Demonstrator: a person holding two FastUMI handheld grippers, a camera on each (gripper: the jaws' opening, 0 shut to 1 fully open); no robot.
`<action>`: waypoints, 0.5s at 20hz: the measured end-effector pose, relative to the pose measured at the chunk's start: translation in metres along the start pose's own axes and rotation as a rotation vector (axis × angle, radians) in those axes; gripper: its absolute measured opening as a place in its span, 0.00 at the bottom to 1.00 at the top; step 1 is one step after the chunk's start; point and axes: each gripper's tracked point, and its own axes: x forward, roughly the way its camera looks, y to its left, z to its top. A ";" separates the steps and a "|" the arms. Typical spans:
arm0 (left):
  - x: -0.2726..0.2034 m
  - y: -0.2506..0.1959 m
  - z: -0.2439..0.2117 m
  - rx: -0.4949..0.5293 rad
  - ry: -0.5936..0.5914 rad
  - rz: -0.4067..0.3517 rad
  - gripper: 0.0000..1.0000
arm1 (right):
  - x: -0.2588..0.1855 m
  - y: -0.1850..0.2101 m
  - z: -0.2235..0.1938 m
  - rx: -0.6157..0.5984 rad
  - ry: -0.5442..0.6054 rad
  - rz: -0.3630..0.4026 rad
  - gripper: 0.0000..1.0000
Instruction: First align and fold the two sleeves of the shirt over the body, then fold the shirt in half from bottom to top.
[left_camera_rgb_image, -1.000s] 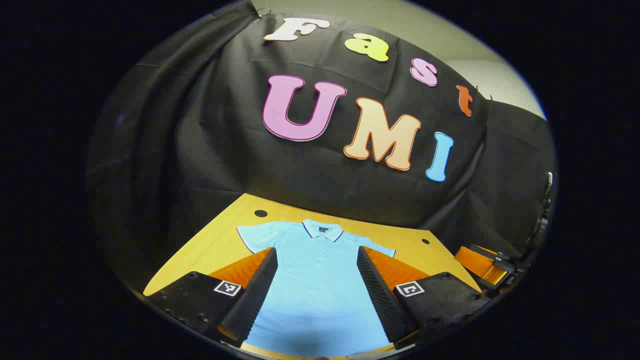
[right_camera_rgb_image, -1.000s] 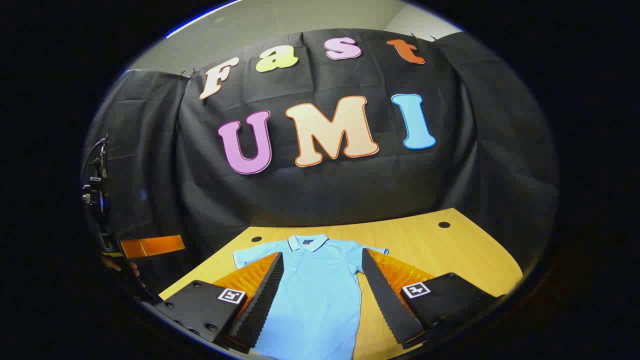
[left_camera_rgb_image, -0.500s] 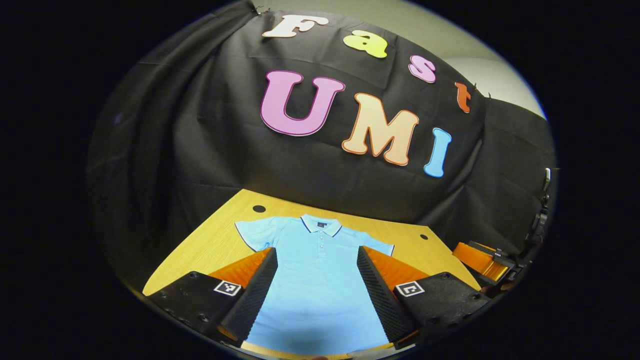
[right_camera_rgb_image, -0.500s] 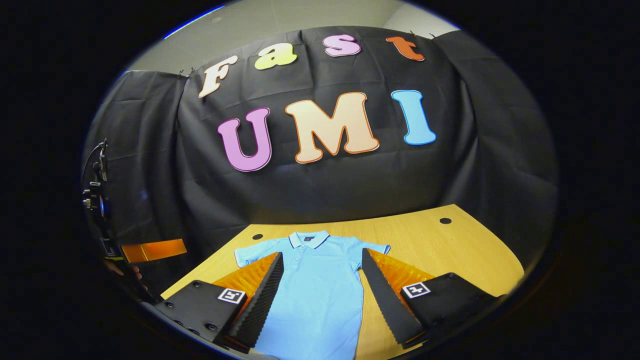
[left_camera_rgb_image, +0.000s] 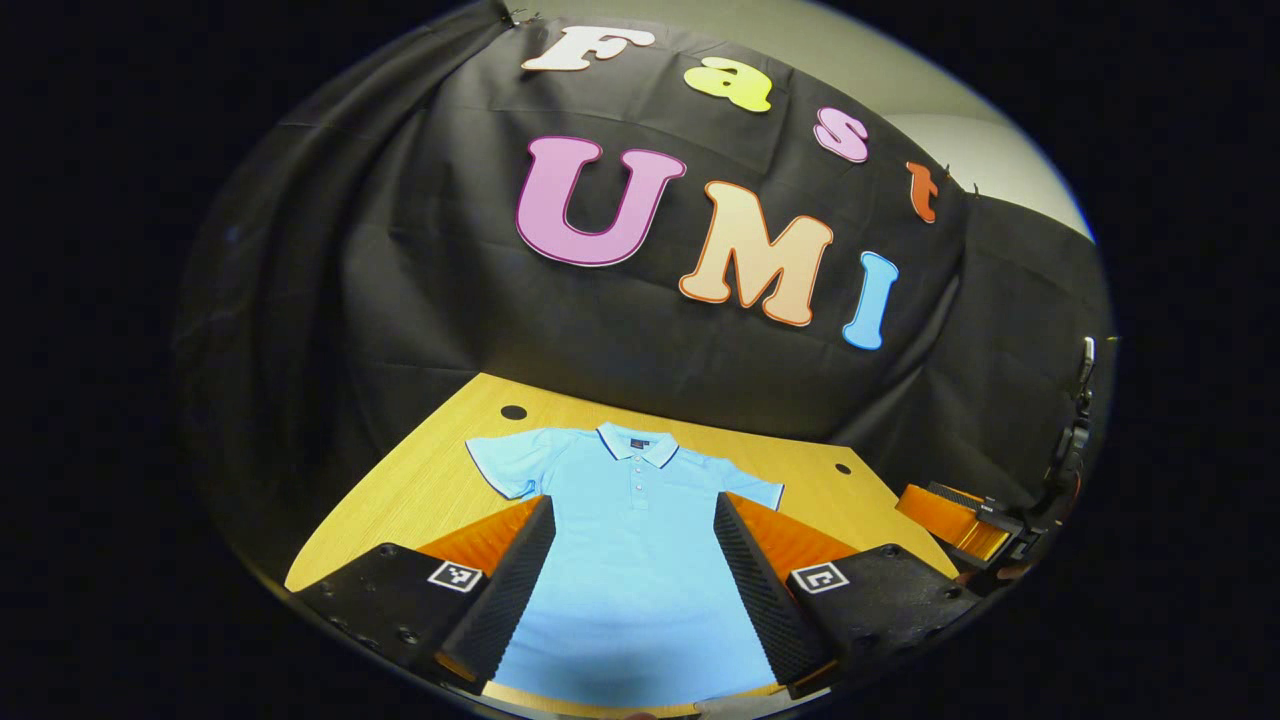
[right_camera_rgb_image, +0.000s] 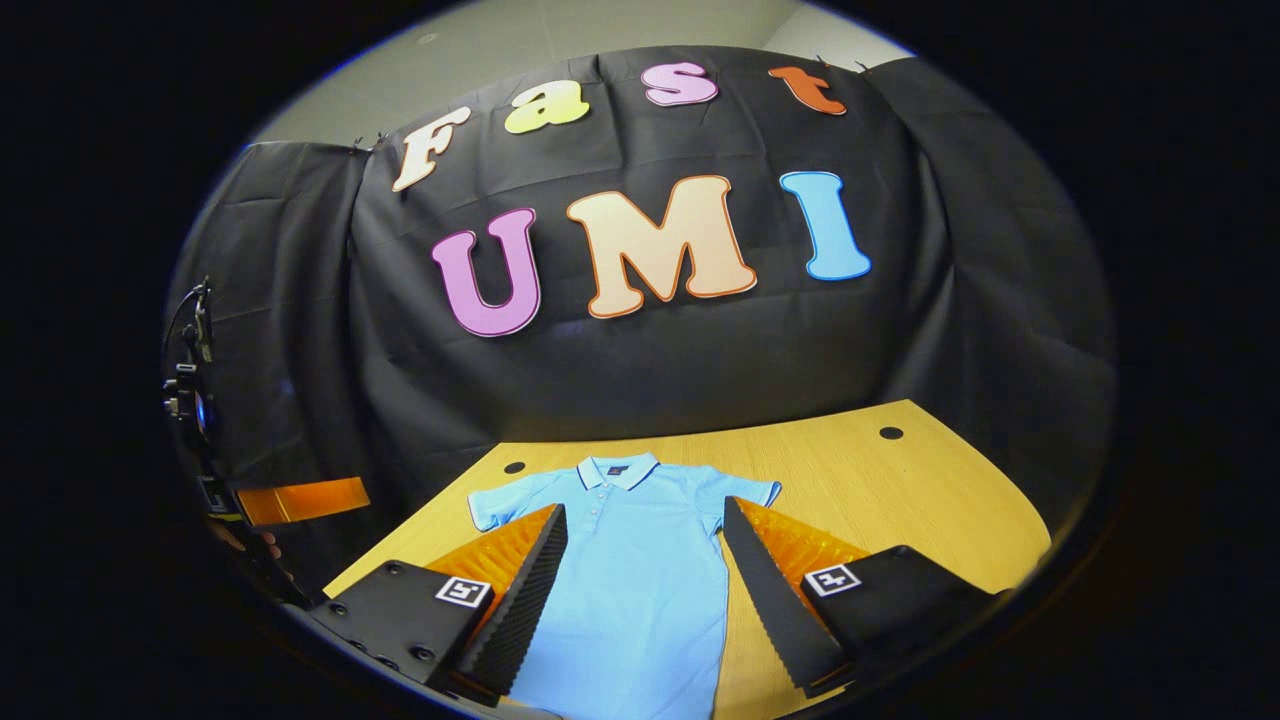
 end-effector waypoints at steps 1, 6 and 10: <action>0.000 0.000 -0.003 0.004 0.005 0.001 0.96 | 0.002 0.000 0.000 -0.002 0.003 0.001 0.98; -0.006 0.004 -0.004 0.014 0.007 0.025 0.96 | 0.026 -0.015 0.003 -0.037 0.017 0.011 0.98; -0.011 0.012 -0.005 0.012 0.005 0.064 0.96 | 0.061 -0.038 0.006 -0.034 0.029 0.004 0.98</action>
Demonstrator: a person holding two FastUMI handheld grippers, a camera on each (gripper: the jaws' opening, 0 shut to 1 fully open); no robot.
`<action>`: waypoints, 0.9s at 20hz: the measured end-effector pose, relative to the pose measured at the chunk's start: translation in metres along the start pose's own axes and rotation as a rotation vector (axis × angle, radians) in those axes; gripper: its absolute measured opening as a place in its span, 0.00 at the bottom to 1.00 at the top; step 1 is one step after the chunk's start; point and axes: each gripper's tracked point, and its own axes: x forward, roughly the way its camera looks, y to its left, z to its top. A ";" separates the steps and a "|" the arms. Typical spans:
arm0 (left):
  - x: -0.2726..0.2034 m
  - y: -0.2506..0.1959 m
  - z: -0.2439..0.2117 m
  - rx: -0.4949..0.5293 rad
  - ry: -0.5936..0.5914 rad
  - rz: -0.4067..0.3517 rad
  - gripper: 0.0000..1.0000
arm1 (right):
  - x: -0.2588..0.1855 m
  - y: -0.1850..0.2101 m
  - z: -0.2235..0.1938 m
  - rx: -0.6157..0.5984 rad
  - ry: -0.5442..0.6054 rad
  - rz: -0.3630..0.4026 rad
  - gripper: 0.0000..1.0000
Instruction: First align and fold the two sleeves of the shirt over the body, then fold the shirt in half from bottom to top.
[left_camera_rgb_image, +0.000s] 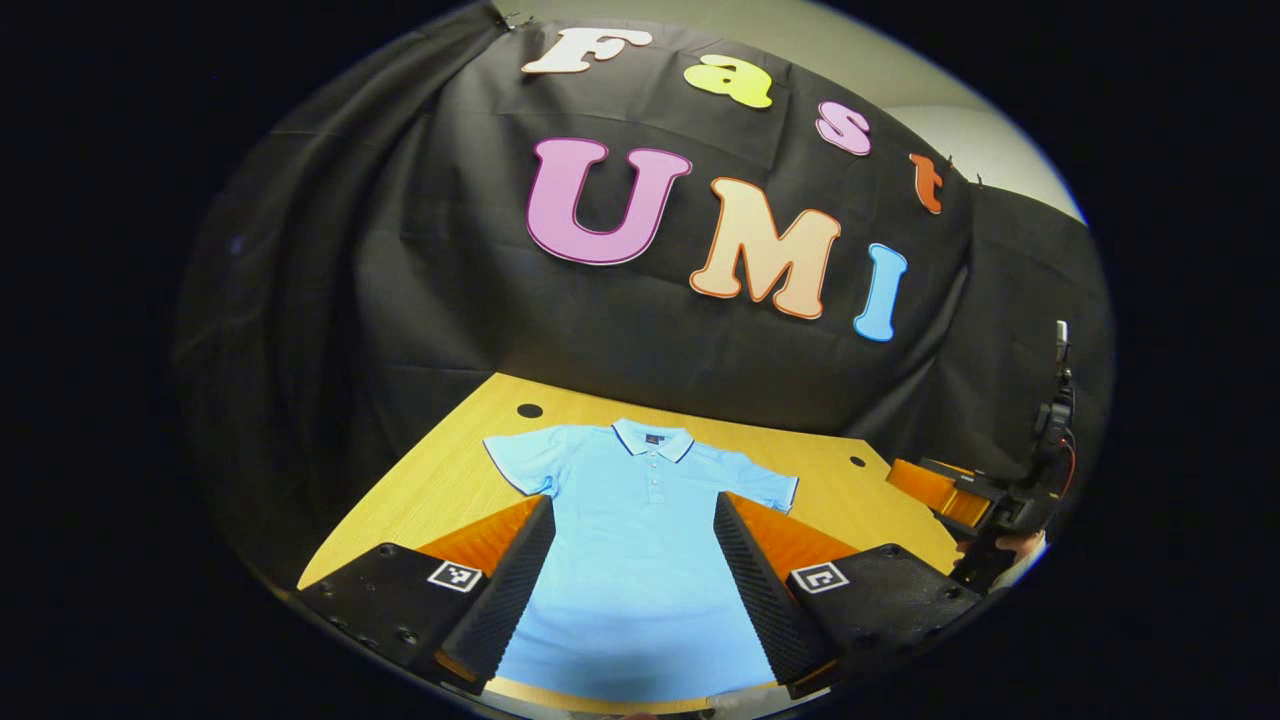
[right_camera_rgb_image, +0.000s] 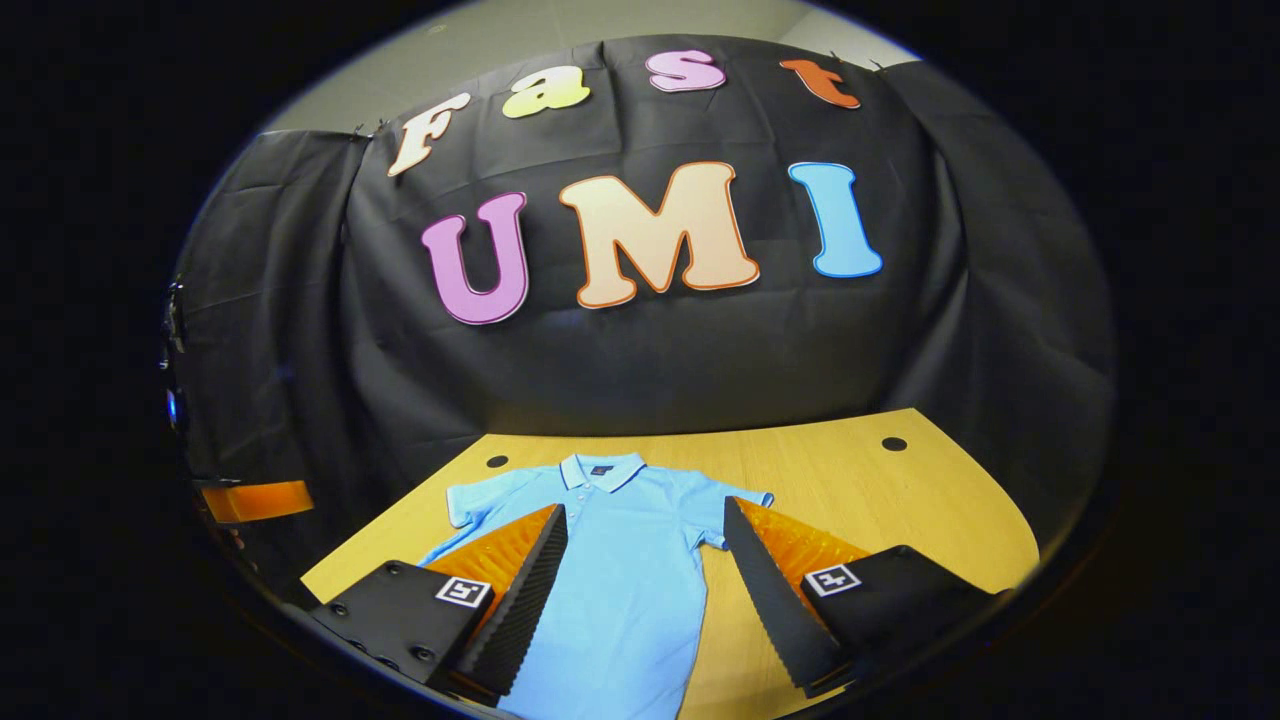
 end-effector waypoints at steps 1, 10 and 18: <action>0.000 0.001 -0.001 -0.006 0.004 0.009 0.96 | 0.013 -0.005 0.001 -0.003 0.009 0.005 0.98; -0.009 0.036 -0.010 -0.046 0.037 0.179 0.96 | 0.153 -0.093 -0.033 0.066 0.128 -0.111 0.98; -0.009 0.044 -0.018 -0.119 0.054 0.274 0.96 | 0.248 -0.138 -0.113 -0.005 0.313 -0.166 0.98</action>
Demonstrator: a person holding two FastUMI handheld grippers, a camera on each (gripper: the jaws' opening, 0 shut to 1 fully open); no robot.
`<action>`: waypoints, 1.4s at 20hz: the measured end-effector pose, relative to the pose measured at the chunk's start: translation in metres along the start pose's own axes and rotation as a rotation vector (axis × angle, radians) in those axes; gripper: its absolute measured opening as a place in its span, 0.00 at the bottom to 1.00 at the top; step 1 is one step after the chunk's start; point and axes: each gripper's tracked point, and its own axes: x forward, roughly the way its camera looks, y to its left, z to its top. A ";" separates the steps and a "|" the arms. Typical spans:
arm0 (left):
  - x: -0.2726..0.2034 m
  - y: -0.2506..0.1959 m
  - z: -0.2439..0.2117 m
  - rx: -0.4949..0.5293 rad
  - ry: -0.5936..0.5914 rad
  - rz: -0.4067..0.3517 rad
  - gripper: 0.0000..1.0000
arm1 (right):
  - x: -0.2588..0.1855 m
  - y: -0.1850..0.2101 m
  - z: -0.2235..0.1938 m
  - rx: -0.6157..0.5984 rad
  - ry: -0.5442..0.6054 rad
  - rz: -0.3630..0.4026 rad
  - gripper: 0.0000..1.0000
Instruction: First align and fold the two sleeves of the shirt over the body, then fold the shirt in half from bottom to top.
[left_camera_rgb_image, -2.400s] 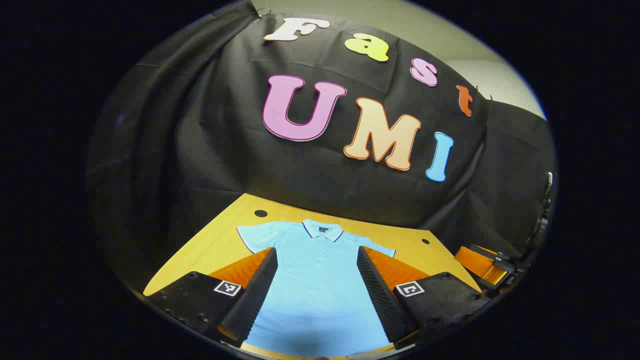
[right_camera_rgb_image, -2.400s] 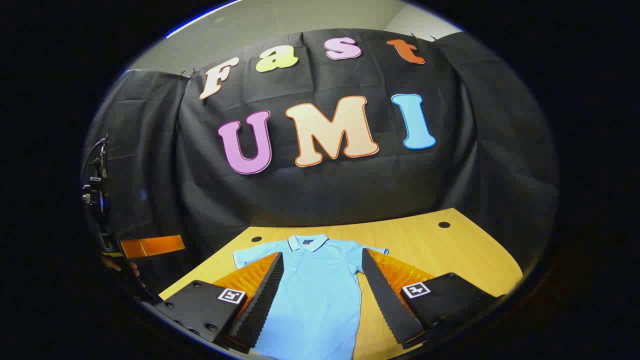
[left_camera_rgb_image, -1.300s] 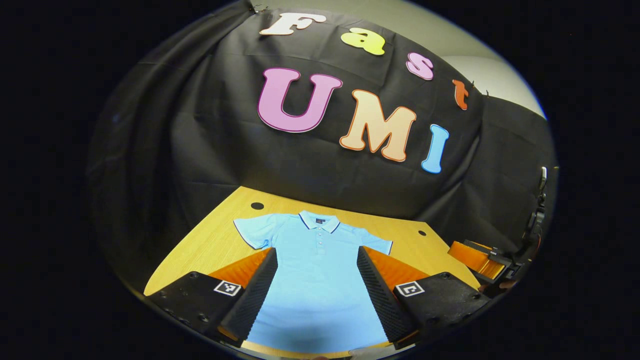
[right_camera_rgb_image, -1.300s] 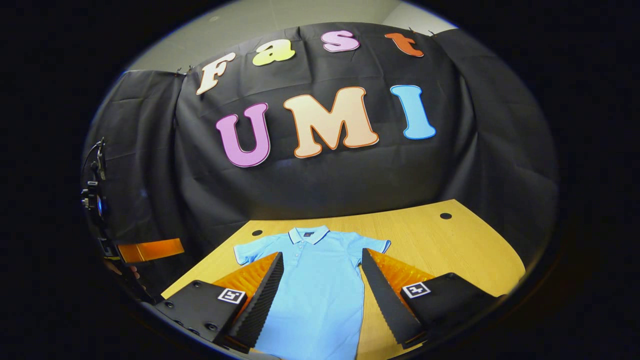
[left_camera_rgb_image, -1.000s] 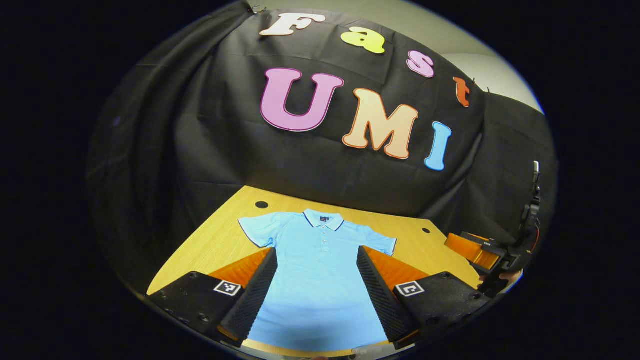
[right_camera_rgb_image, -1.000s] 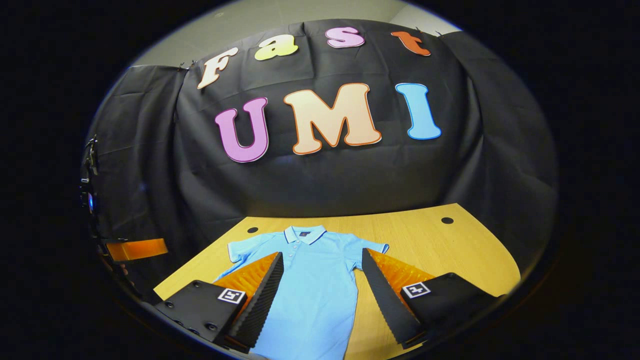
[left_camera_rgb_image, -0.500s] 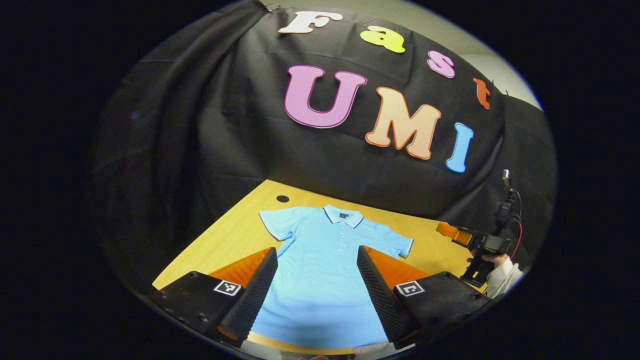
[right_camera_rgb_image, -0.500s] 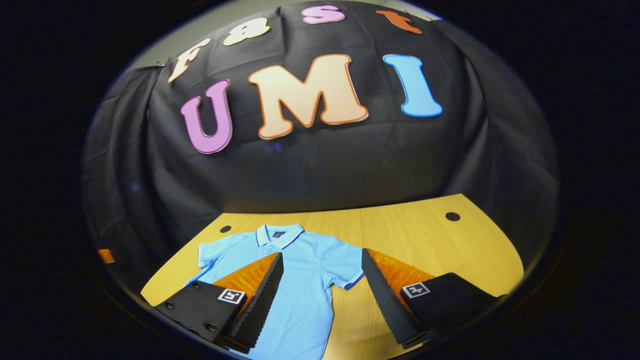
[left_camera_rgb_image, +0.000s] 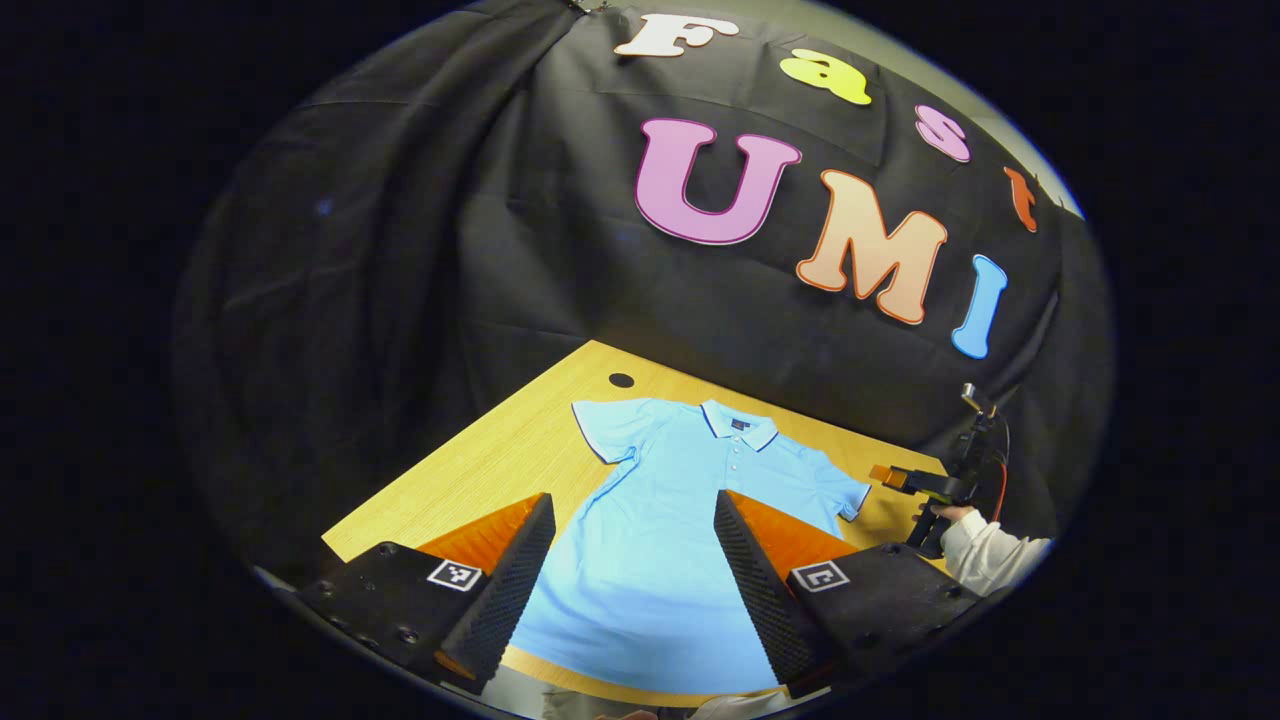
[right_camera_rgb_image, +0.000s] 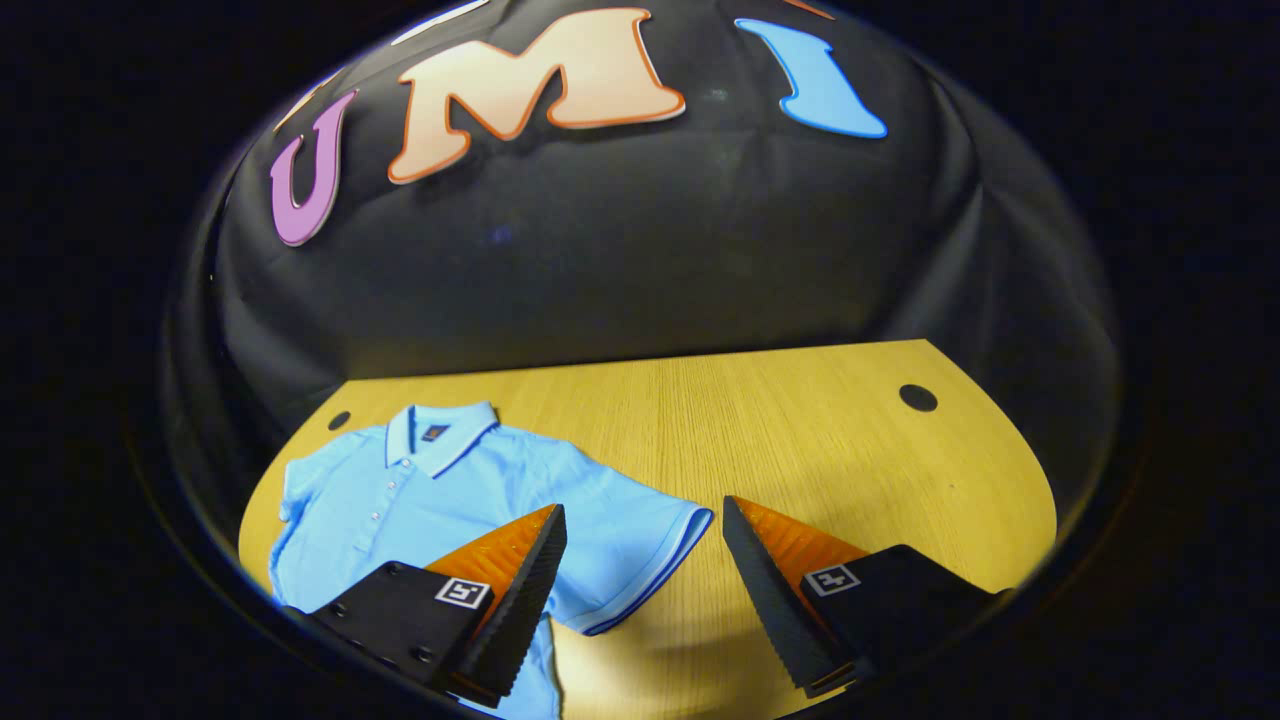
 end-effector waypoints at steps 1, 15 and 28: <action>0.001 -0.001 0.000 0.002 -0.002 0.007 0.96 | 0.011 -0.003 -0.006 -0.010 0.018 -0.005 0.93; 0.020 -0.031 -0.021 0.067 0.061 0.033 0.96 | 0.056 -0.015 -0.022 -0.059 0.038 -0.019 0.89; 0.015 -0.037 -0.026 0.040 0.054 0.048 0.95 | 0.053 0.008 -0.022 -0.037 0.053 0.059 0.03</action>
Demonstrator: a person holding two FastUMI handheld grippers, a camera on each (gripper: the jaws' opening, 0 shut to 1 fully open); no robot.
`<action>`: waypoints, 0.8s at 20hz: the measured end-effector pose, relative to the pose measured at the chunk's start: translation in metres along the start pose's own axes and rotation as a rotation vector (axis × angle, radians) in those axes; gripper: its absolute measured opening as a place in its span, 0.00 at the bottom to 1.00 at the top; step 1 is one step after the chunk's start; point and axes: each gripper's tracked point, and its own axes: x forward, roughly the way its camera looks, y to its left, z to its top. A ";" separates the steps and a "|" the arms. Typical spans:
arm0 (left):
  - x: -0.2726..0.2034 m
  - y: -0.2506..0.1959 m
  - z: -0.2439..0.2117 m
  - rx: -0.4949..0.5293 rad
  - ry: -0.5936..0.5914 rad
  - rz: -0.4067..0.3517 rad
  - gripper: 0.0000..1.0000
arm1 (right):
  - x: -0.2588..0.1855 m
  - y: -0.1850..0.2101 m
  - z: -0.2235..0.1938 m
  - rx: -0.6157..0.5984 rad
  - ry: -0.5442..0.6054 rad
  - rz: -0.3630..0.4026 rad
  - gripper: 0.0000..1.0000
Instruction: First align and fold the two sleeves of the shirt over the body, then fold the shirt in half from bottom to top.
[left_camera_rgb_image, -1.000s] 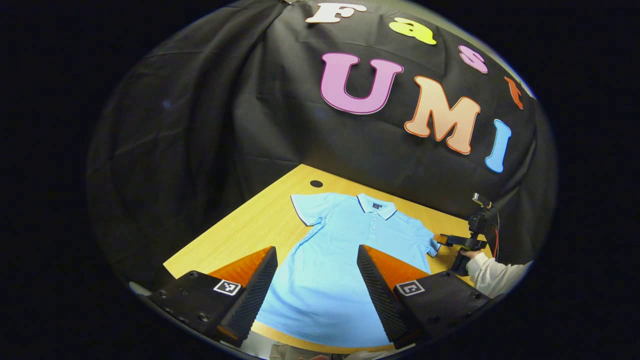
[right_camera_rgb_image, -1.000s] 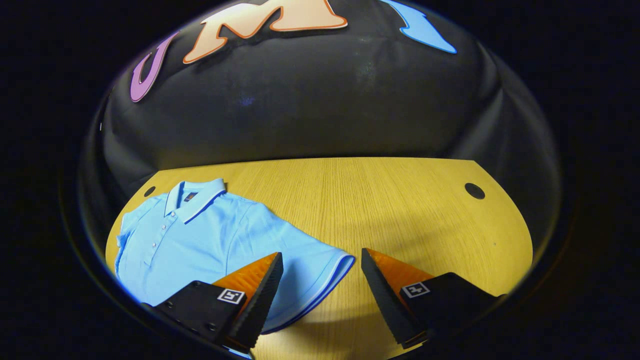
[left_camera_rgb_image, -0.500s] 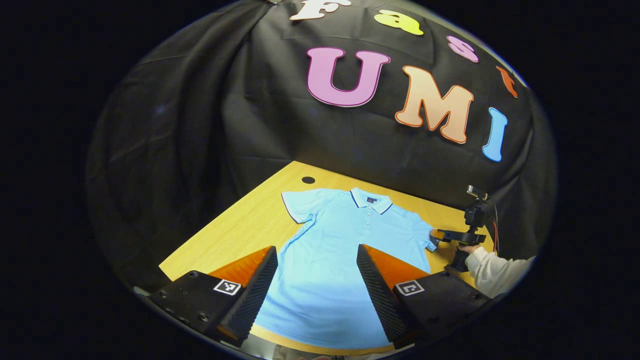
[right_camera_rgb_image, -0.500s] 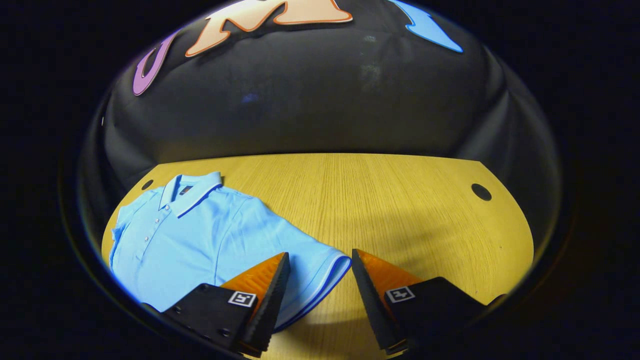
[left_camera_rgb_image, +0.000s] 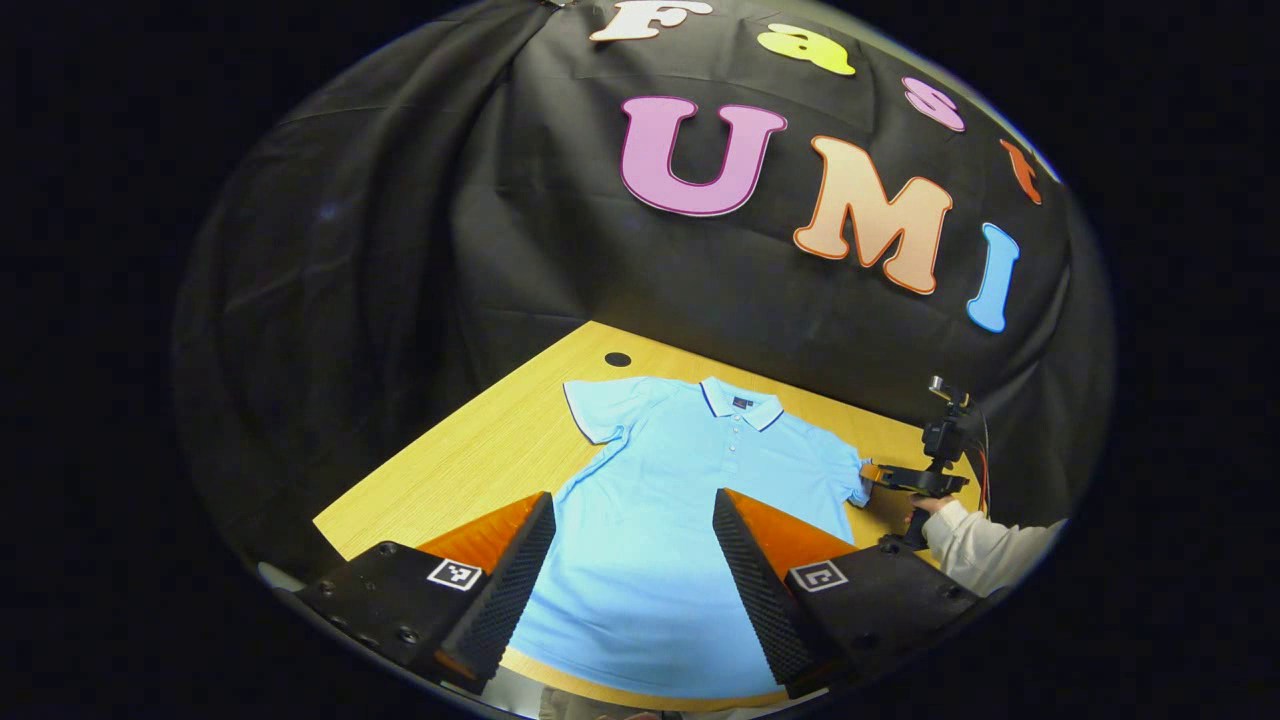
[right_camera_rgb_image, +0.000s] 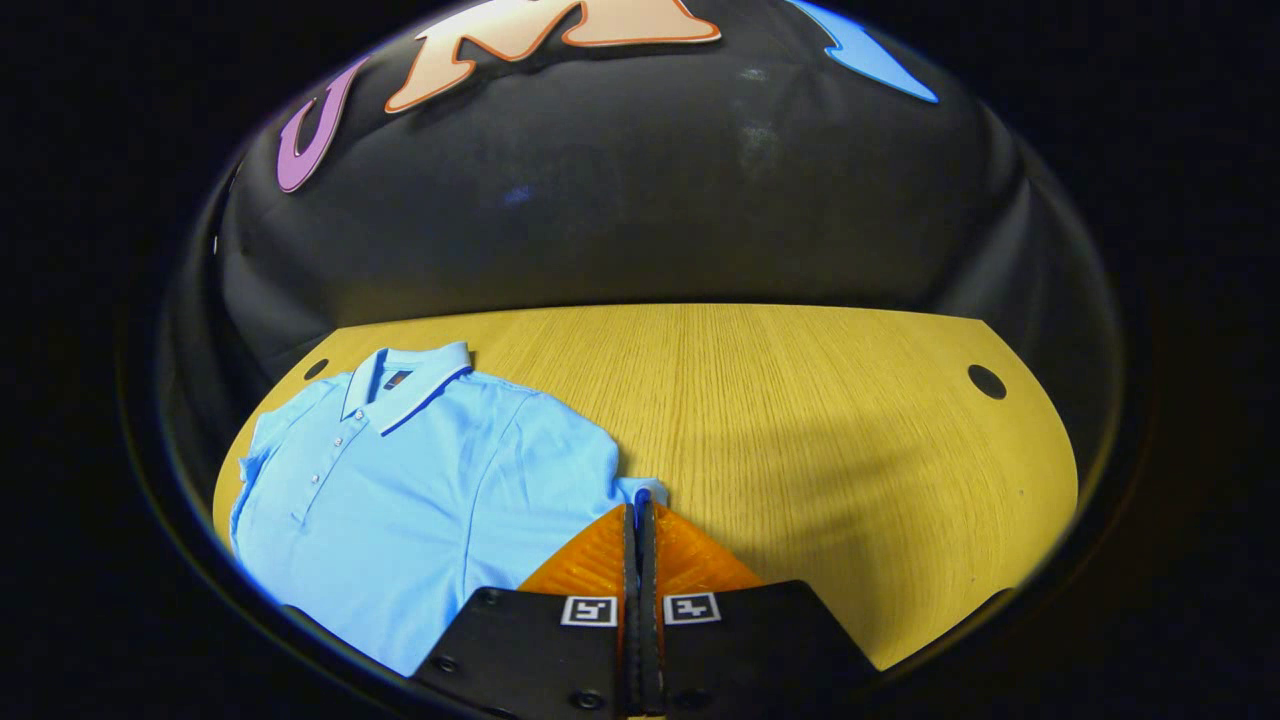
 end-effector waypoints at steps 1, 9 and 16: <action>-0.001 0.000 0.000 0.000 0.000 0.001 0.95 | -0.003 0.003 0.005 0.017 -0.008 0.014 0.02; -0.002 -0.004 -0.006 -0.021 0.009 0.002 0.95 | -0.050 0.100 0.043 0.171 -0.084 0.360 0.02; -0.002 -0.011 -0.011 0.010 0.013 -0.013 0.95 | -0.052 0.181 0.001 0.139 0.008 0.499 0.03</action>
